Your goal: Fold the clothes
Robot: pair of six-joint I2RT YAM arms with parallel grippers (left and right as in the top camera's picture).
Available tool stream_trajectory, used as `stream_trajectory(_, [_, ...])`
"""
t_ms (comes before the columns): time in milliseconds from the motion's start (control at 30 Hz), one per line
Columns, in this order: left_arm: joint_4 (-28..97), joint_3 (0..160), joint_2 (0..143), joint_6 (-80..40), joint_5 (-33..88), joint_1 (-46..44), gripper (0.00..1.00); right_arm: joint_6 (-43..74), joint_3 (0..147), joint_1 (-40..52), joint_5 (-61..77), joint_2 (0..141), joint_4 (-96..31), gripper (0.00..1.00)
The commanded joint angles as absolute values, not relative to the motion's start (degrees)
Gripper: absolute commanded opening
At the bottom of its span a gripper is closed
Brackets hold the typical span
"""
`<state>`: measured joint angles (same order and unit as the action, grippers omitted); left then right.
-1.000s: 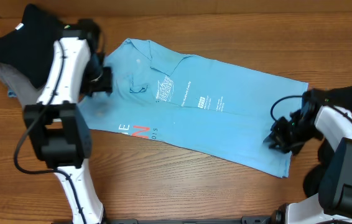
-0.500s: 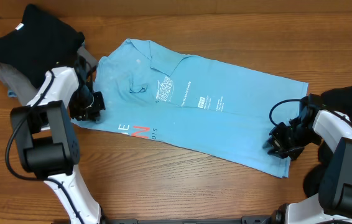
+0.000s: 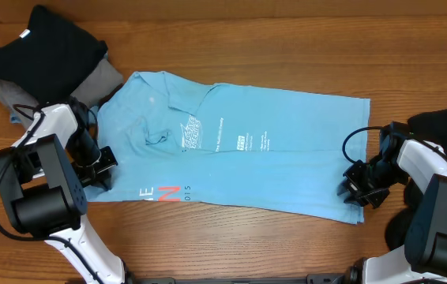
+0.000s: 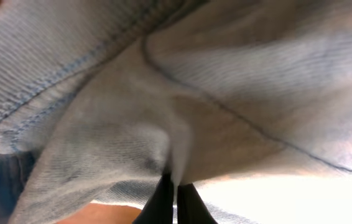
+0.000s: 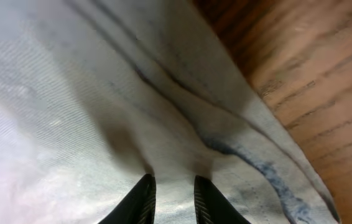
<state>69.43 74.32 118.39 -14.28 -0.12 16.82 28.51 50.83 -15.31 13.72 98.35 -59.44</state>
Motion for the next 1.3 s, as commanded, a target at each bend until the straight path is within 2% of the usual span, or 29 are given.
stream_trajectory(0, [68.53,68.84,124.22,-15.62,-4.51,15.29,0.07,34.46,50.30,-15.51,7.40,97.14,-60.14,0.24])
stream_trajectory(100, [68.75,68.86,122.15,-15.42,-4.47,13.67,0.17,39.11,49.06,-15.51,1.17,97.14,-59.59,0.24])
stream_trajectory(133, [68.90,69.14,119.94,-15.42,-4.47,12.71,0.31,40.86,47.92,-15.73,-1.19,97.14,-58.61,0.24])
stream_trajectory(233, [70.06,70.37,115.48,-15.16,-4.43,11.84,0.43,42.50,46.89,-17.67,-3.99,97.14,-58.22,0.22])
stream_trajectory(400, [71.77,73.47,108.12,-13.30,-3.11,11.29,0.52,41.19,49.06,-22.44,-4.80,96.95,-60.38,0.18])
stream_trajectory(533, [66.98,75.42,103.55,-8.29,4.80,8.49,0.58,29.58,56.49,-22.96,3.49,94.04,-63.24,0.20])
stream_trajectory(700, [61.28,77.45,103.00,-0.27,9.85,2.79,0.65,22.17,65.89,-22.46,13.56,89.17,-68.71,0.36])
stream_trajectory(833, [55.27,79.15,103.02,3.77,9.98,-2.33,0.72,20.53,70.67,-22.46,15.14,86.00,-71.33,0.43])
stream_trajectory(1033, [44.10,80.66,103.61,3.86,9.72,-5.34,0.71,20.45,71.26,-22.46,19.00,83.79,-70.17,0.48])
stream_trajectory(1267, [38.06,84.16,110.76,-0.73,10.35,-3.84,0.60,19.88,71.22,-22.46,19.81,83.81,-69.23,0.47])
